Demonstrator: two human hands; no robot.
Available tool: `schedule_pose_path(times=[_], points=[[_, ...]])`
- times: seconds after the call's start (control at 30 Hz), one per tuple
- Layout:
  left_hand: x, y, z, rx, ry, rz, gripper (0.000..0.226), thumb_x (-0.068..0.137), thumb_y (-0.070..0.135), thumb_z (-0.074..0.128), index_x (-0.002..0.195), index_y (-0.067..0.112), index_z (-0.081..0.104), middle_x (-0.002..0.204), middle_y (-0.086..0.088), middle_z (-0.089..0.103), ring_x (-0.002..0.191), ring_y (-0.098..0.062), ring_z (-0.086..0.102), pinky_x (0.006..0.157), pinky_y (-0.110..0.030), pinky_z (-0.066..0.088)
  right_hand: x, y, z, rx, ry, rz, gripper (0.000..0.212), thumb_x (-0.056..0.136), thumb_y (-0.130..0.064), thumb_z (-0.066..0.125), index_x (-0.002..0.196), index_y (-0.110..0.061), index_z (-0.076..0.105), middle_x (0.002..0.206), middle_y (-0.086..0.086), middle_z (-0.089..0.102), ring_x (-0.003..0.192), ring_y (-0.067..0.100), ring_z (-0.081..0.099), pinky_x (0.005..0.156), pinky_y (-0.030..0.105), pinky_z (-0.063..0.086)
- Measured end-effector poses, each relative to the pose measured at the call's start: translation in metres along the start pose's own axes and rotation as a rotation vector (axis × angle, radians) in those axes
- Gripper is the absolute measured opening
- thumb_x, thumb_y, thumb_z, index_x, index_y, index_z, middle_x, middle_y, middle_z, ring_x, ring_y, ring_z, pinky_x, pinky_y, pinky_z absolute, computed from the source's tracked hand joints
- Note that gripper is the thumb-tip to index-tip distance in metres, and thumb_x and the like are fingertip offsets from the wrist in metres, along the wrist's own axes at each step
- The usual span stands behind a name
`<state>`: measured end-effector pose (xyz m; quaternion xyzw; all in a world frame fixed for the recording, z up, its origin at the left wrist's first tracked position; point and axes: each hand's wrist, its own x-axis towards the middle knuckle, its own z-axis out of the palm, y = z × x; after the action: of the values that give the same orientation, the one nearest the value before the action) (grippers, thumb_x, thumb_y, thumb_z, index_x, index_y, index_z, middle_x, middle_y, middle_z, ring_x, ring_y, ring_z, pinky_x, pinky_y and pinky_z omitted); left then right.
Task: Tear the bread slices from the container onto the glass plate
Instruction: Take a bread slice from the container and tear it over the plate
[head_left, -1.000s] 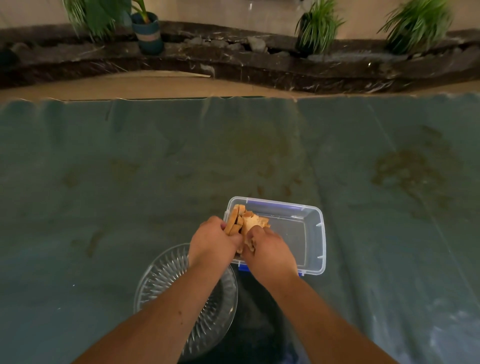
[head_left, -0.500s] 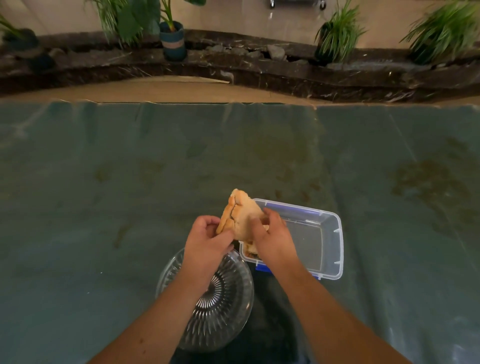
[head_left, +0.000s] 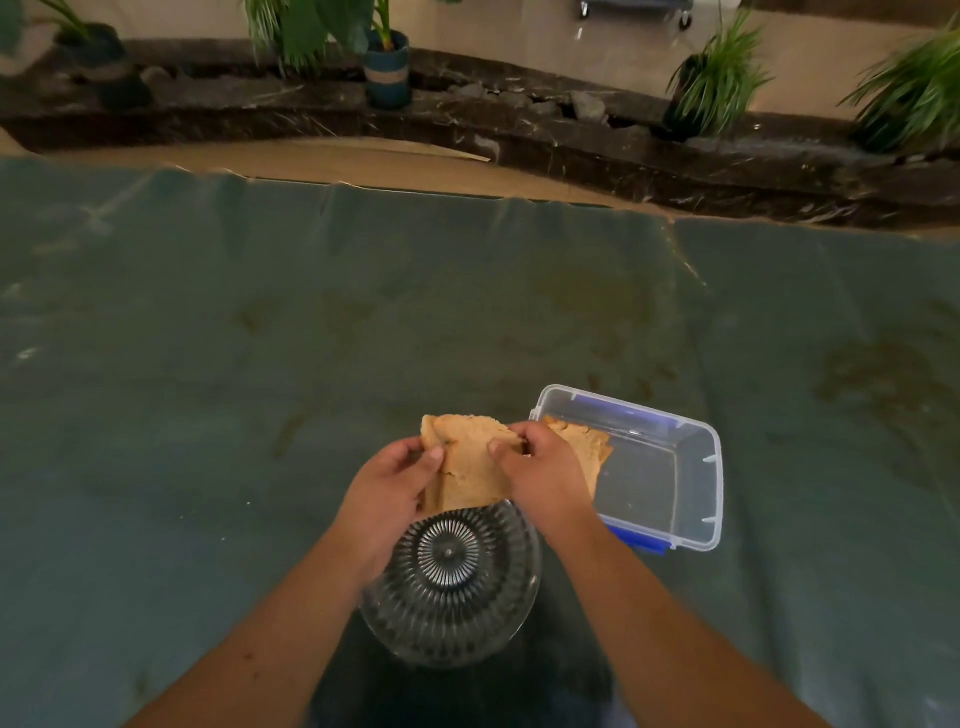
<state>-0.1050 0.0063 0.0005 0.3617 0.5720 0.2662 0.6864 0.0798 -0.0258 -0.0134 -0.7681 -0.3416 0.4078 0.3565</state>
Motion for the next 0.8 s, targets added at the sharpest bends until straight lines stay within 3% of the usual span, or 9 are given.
schedule_pose_path(times=[0.07,0.17,0.23,0.37,0.5,0.67,0.8], points=[[-0.001,-0.008,-0.011,-0.004,0.013,-0.016,0.018,0.103,0.022,0.064,0.117,0.014,0.072,0.108,-0.008,0.081,0.098,-0.026,0.078,0.079,-0.040,0.065,-0.009,0.000,0.005,-0.016,0.004,-0.008,0.006,0.090,-0.038,0.071,0.090,-0.034,0.067,0.075,-0.030,0.066,0.063,-0.009,0.061,0.044,0.008,0.040],[0.001,-0.025,-0.029,0.058,0.123,-0.015,0.011,0.102,0.022,0.067,0.111,0.019,0.071,0.103,-0.007,0.081,0.093,-0.027,0.079,0.084,-0.048,0.064,-0.023,0.007,0.008,-0.001,0.017,0.025,0.010,0.092,-0.032,0.071,0.086,-0.036,0.065,0.073,-0.020,0.068,0.063,-0.011,0.060,0.042,0.009,0.043],[0.006,-0.039,-0.043,0.145,0.195,-0.015,0.013,0.101,0.024,0.068,0.113,0.021,0.069,0.106,-0.008,0.078,0.095,-0.030,0.077,0.087,-0.053,0.062,-0.031,0.016,0.009,0.037,0.016,0.052,0.015,0.093,-0.026,0.072,0.085,-0.037,0.065,0.074,-0.012,0.067,0.062,-0.007,0.063,0.046,0.016,0.053],[0.014,-0.065,-0.064,0.415,0.266,0.003,0.029,0.100,0.033,0.067,0.124,0.017,0.067,0.108,0.000,0.073,0.094,-0.018,0.069,0.070,-0.033,0.053,-0.043,0.036,0.010,0.002,0.016,0.104,0.017,0.095,-0.025,0.070,0.087,-0.038,0.061,0.087,-0.009,0.065,0.070,0.013,0.069,0.052,0.029,0.062],[0.023,-0.084,-0.071,0.593,0.261,-0.015,0.034,0.100,0.036,0.065,0.128,0.016,0.067,0.112,-0.002,0.072,0.100,-0.023,0.067,0.079,-0.038,0.050,-0.049,0.057,0.016,-0.056,0.009,0.163,0.021,0.097,-0.024,0.067,0.088,-0.040,0.058,0.091,-0.010,0.065,0.079,0.015,0.068,0.062,0.034,0.064],[0.032,-0.094,-0.067,0.671,0.244,-0.007,0.035,0.100,0.038,0.064,0.129,0.019,0.067,0.109,0.002,0.069,0.099,-0.022,0.065,0.082,-0.039,0.048,-0.050,0.071,0.026,-0.110,0.001,0.178,0.015,0.099,-0.025,0.063,0.097,-0.039,0.058,0.093,-0.014,0.064,0.083,0.006,0.062,0.061,0.017,0.047],[0.038,-0.094,-0.062,0.670,0.247,0.022,0.033,0.100,0.037,0.064,0.128,0.021,0.067,0.103,0.008,0.067,0.093,-0.015,0.063,0.077,-0.037,0.048,-0.041,0.072,0.032,-0.064,0.010,0.196,0.009,0.100,-0.025,0.062,0.105,-0.032,0.061,0.093,-0.012,0.064,0.083,0.005,0.062,0.057,0.013,0.042]])
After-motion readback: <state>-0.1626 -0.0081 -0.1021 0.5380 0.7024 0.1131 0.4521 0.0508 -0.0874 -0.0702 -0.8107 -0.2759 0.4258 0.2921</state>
